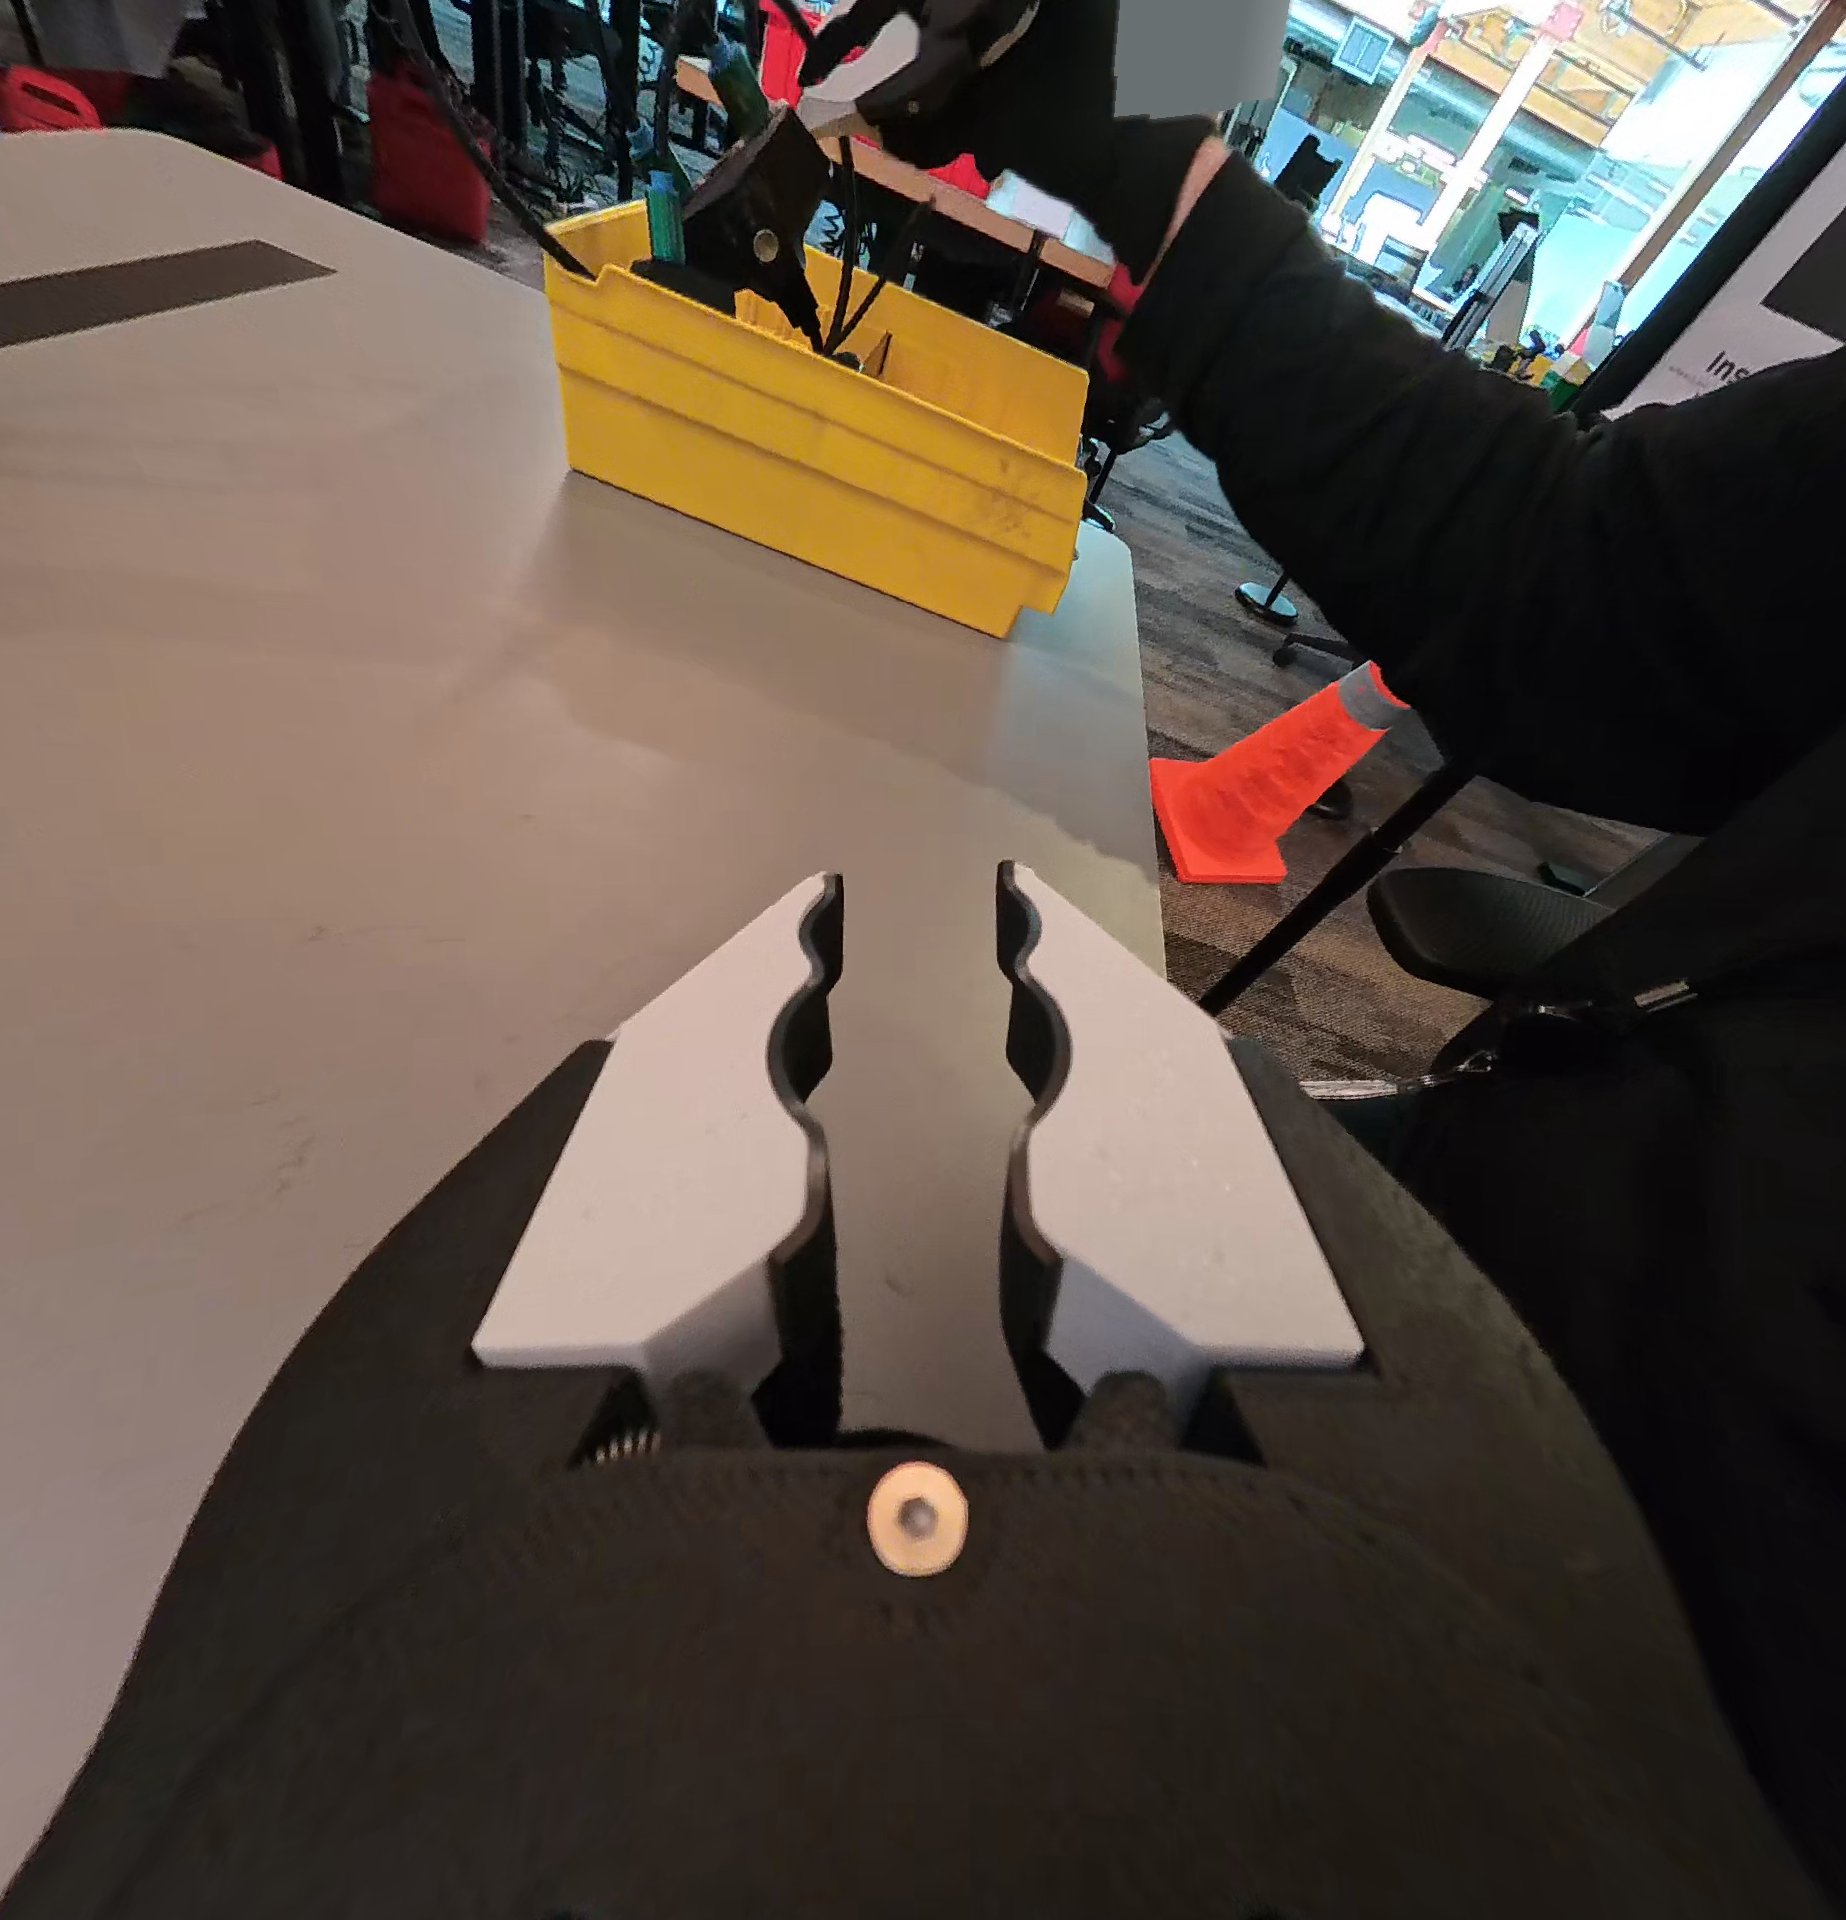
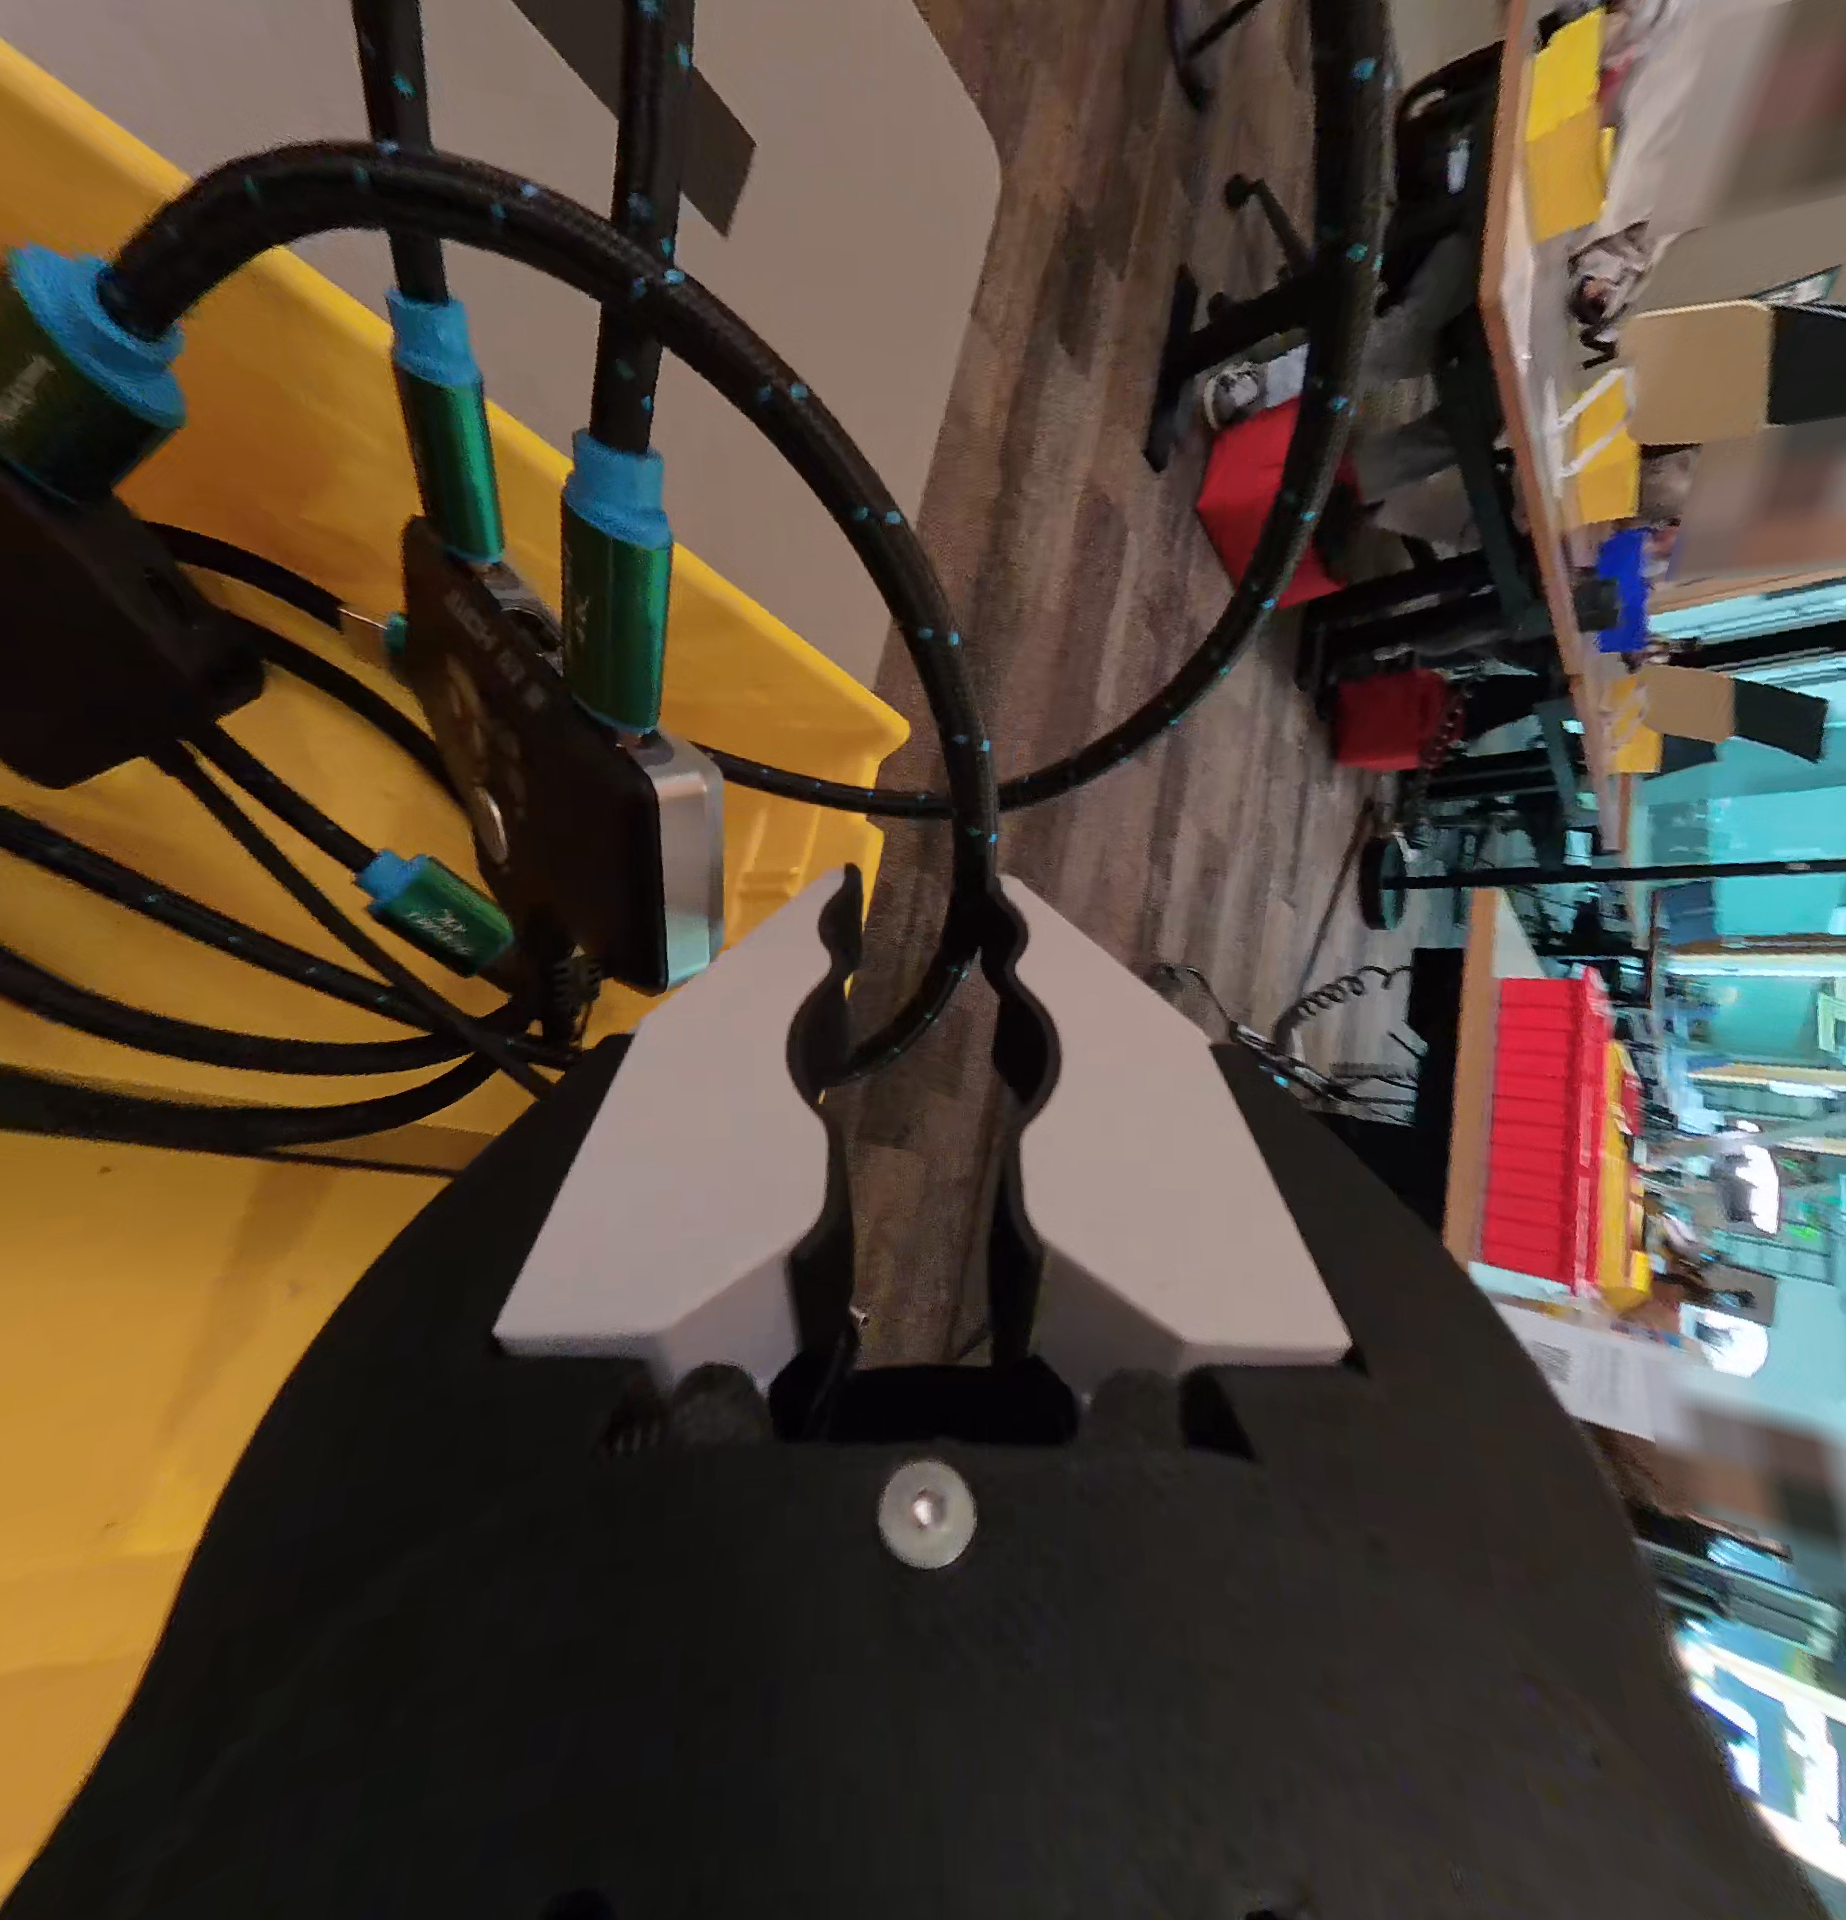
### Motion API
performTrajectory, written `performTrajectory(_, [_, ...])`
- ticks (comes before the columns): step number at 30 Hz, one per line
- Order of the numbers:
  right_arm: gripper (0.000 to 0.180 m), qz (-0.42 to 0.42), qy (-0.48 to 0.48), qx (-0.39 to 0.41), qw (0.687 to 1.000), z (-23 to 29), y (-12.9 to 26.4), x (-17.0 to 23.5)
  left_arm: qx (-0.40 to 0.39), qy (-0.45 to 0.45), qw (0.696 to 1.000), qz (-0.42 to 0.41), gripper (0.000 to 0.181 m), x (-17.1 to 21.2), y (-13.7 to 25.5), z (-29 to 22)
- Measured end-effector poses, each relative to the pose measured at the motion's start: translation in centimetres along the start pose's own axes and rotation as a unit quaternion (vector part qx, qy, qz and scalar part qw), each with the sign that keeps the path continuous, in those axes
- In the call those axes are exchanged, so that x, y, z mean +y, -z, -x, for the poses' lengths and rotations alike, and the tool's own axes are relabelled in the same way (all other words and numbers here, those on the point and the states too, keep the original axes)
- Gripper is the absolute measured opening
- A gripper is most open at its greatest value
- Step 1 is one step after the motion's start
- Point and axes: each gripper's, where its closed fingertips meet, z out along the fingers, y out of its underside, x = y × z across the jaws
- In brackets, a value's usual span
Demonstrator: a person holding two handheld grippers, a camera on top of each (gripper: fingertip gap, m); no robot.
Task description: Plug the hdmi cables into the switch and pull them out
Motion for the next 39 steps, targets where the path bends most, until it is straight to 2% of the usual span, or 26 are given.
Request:
performTrajectory(2, [0.031,0.000,-0.012,-0.026,1.000,0.2,0.6,0.1,0.001,0.002,1.000,-0.001,0.027,0.0,0.0,0.0])
performTrajectory(8, [0.047,-0.049,-0.043,-0.077,0.995,0.1,4.2,-1.0,0.001,0.000,1.000,0.003,0.028,0.2,-0.3,0.0])
performTrajectory(15, [0.048,-0.094,-0.059,-0.060,0.992,-0.2,9.0,-1.2,-0.028,-0.039,0.999,0.019,0.036,-0.6,0.2,-0.1])
performTrajectory(18, [0.051,-0.100,-0.082,-0.060,0.990,-0.3,10.0,0.3,-0.066,-0.068,0.995,0.025,0.040,-2.1,1.6,0.3])
performTrajectory(20, [0.055,-0.087,-0.095,-0.056,0.990,-0.4,9.7,2.2,-0.126,-0.095,0.987,0.044,0.043,-2.9,3.4,1.7])
performTrajectory(25, [0.075,-0.042,-0.130,-0.089,0.987,1.4,7.4,7.2,-0.290,-0.128,0.946,0.059,0.051,-5.8,10.7,5.4])
performTrajectory(27, [0.084,-0.033,-0.142,-0.098,0.984,2.1,6.4,8.6,-0.354,-0.106,0.927,0.068,0.064,-6.1,14.2,7.1])
performTrajectory(30, [0.092,-0.009,-0.155,-0.112,0.981,3.2,4.7,10.6,-0.446,-0.075,0.885,0.108,0.080,-4.5,19.4,9.6])
performTrajectory(34, [0.099,0.011,-0.169,-0.123,0.978,4.4,2.4,12.5,-0.522,-0.043,0.843,0.122,0.083,-2.3,24.8,10.7])
performTrajectory(39, [0.105,0.027,-0.171,-0.137,0.975,6.3,0.5,13.8,-0.610,-0.040,0.774,0.166,0.089,0.1,31.0,11.7])
